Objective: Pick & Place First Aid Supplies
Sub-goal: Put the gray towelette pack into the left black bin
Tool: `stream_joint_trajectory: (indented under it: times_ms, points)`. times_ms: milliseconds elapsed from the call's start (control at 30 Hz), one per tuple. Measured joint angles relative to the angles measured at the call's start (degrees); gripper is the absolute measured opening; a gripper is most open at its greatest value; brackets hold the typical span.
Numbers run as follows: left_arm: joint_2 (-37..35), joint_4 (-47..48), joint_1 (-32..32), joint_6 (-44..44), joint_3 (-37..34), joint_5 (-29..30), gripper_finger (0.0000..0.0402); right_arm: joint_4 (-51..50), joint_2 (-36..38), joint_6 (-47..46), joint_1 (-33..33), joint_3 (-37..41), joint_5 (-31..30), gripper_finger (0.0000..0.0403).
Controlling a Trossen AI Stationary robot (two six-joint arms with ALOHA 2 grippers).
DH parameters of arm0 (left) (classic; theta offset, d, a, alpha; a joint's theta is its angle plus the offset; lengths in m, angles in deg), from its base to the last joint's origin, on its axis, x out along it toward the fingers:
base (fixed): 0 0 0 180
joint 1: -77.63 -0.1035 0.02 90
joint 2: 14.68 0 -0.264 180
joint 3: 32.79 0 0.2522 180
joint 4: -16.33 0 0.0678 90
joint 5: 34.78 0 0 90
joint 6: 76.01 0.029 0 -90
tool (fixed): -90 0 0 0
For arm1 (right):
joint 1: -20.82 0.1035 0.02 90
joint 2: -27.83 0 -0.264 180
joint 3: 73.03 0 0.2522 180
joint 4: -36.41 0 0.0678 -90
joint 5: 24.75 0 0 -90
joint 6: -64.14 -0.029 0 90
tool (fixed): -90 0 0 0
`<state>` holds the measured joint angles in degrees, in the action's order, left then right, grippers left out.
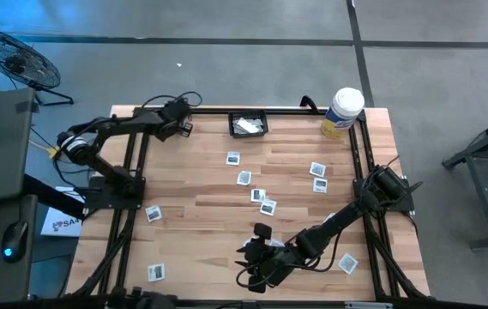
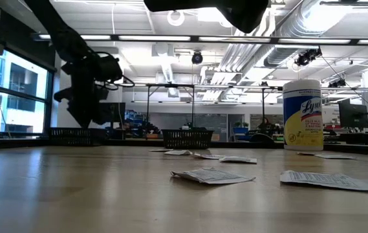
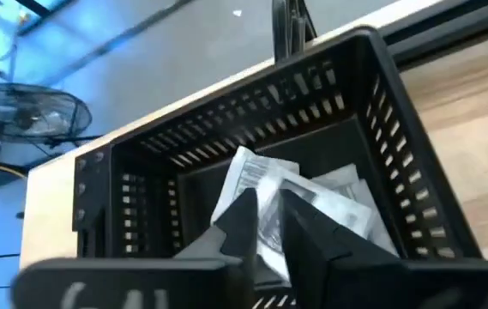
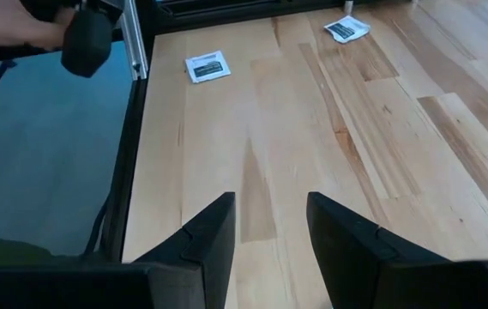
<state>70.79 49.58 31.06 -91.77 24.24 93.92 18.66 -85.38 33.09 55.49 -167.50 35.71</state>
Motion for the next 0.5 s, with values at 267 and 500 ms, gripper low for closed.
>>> stream_joint_trajectory:
  times_ms: [267,500]
  points:
    - [-0.22,14.43,-4.61,0.08,6.27,-6.77,0.0122,0.33,0.00,-0.02,0.24,-0.01,1.05,0.0139]
    - [-5.75,19.34,-3.22,2.55,8.47,-16.32,0.0134,0.37,0.00,-0.02,0.24,0.00,1.05,0.0139]
